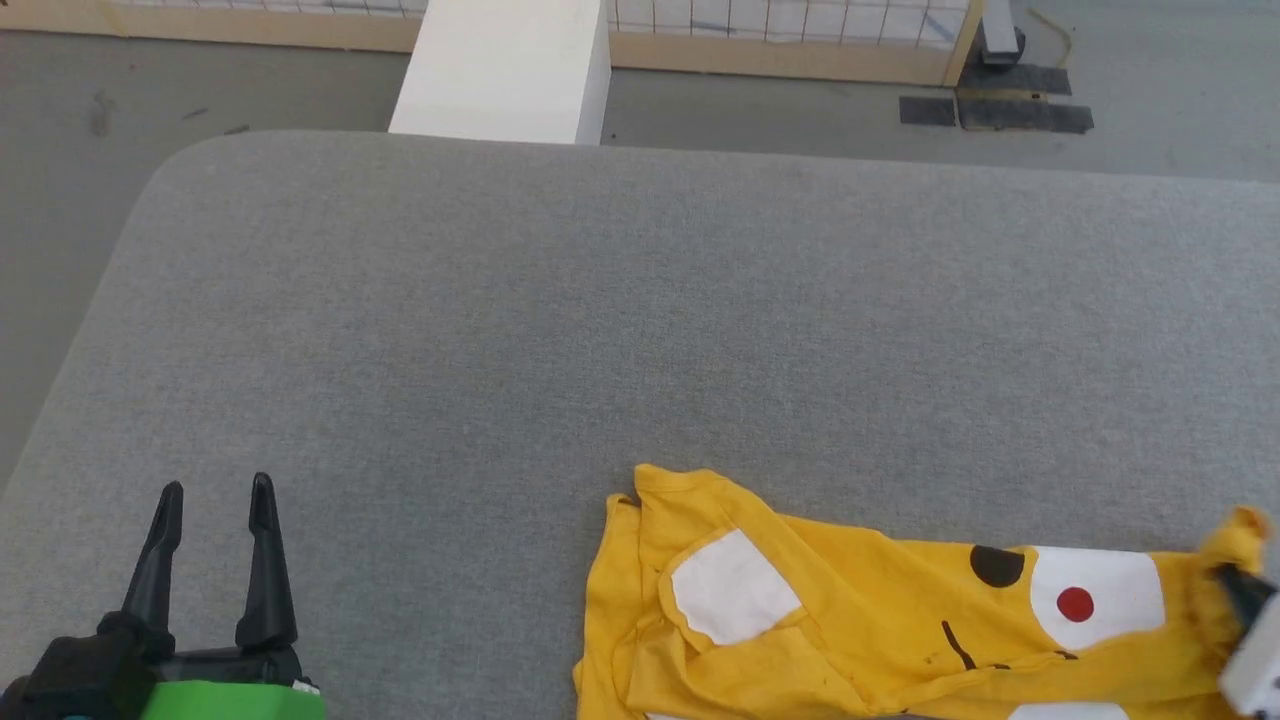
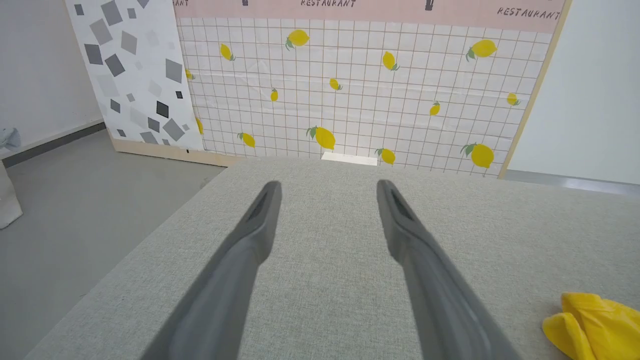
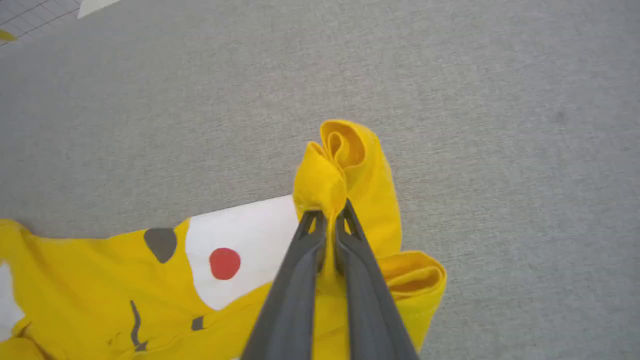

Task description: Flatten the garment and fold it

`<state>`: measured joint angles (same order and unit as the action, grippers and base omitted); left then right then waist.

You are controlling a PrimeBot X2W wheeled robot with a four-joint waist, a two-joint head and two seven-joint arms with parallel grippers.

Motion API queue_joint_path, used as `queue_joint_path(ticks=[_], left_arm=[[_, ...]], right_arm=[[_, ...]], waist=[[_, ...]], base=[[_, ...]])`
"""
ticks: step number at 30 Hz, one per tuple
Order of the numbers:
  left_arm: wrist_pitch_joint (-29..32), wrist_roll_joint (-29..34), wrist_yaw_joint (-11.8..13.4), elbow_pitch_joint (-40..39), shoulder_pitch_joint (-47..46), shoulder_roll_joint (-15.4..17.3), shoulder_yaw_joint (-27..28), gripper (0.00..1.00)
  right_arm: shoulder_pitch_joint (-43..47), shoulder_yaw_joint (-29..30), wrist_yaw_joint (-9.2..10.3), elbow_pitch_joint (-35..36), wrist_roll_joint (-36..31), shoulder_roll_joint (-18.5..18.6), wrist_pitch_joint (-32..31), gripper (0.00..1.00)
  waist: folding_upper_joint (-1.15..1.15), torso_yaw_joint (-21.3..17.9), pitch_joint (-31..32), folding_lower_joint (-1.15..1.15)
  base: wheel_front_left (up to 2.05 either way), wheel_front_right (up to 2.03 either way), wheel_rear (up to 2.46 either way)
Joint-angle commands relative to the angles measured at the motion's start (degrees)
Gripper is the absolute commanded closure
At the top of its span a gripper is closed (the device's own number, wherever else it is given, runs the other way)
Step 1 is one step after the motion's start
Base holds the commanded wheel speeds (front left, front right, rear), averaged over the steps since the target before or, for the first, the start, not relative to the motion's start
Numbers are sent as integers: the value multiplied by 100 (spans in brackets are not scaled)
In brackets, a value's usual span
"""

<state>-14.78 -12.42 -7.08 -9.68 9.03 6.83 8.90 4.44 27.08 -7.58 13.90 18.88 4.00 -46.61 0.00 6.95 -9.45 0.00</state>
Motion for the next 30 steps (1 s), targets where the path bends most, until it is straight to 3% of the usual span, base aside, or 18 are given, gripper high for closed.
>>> queue_joint_path(ticks=[1, 7, 14, 23, 30], left_arm=[[-22, 59, -40, 20, 52, -32, 10, 0], [-22, 81, -40, 58, 86, -77, -14, 0], [-22, 83, -40, 88, 93, -107, -52, 0], [-22, 30, -41, 135, 52, -112, -116, 0], [-22, -19, -41, 176, -16, -91, -209, 0]], right_arm=[[115, -291, 9, 157, 156, -30, -143, 100], [135, -1750, 9, 608, 641, -77, -506, 100], [-429, -3176, 9, 536, 742, -92, -524, 100], [-1417, -4840, 9, -529, 796, -103, -373, 100], [-2060, -5446, 9, -1745, 819, -111, 188, 100]], waist=[[0, 42, 81, 0], [0, 87, 170, 0], [0, 135, 211, 0], [0, 168, 195, 0], [0, 263, 154, 0]], base=[[0, 0, 0], [0, 0, 0], [0, 0, 0], [0, 0, 0], [0, 0, 0]])
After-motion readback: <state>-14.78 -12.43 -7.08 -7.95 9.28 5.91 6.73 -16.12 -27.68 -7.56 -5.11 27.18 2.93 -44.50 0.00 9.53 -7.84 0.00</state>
